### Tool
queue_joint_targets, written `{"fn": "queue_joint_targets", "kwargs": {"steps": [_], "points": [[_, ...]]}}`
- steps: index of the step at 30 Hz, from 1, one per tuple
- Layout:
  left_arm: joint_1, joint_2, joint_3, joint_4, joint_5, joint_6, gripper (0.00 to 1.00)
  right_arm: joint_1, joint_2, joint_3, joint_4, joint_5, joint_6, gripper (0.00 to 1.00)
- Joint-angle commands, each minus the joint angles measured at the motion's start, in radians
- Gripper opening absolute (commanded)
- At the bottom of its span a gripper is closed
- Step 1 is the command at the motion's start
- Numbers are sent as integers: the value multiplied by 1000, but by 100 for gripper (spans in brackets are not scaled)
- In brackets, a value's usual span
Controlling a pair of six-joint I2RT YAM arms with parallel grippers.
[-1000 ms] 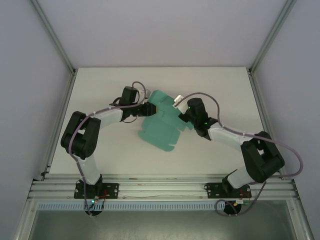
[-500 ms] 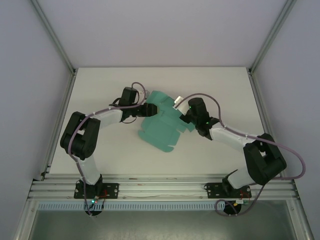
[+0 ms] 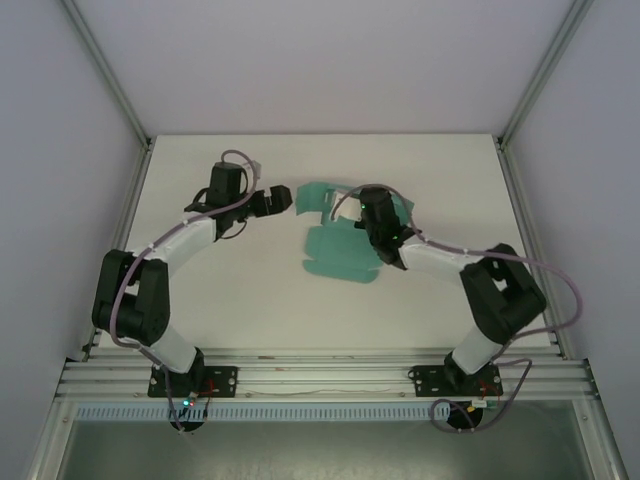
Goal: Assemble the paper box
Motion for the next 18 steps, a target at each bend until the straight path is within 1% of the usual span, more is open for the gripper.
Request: {"fn": "queue_joint_targets", "kwargs": {"steps": [1,3,5,6,8,9,13,16,18], "points": [[22,43,74,-113,-168,-28,100,15,57,-28,280,78,-143,0],[40,103,123,-130,-191,-47,100,22,93,-41,356,78,-144,0],[52,155,160,-105,-171,-48,100,28,125,-60,455,68,-144,0],[52,184,178,-92,-196,-44,100,33,141,-60,494,73,-146,0],[52,238,211,-67,-184,-17,100,40,163,-61,528,88,-147,0],[51,266,220,-43,-169,-8,100,42,171,-68,546,83,-142,0],[39,357,227,68,5,54,95,45,206,-71,549,96,-122,0],[7,388,218,134,75,101,93,46,223,-65,558,113,-90,0],[-17,386,187,202,81,111,90,49,218,-68,524,112,-82,0]]}}
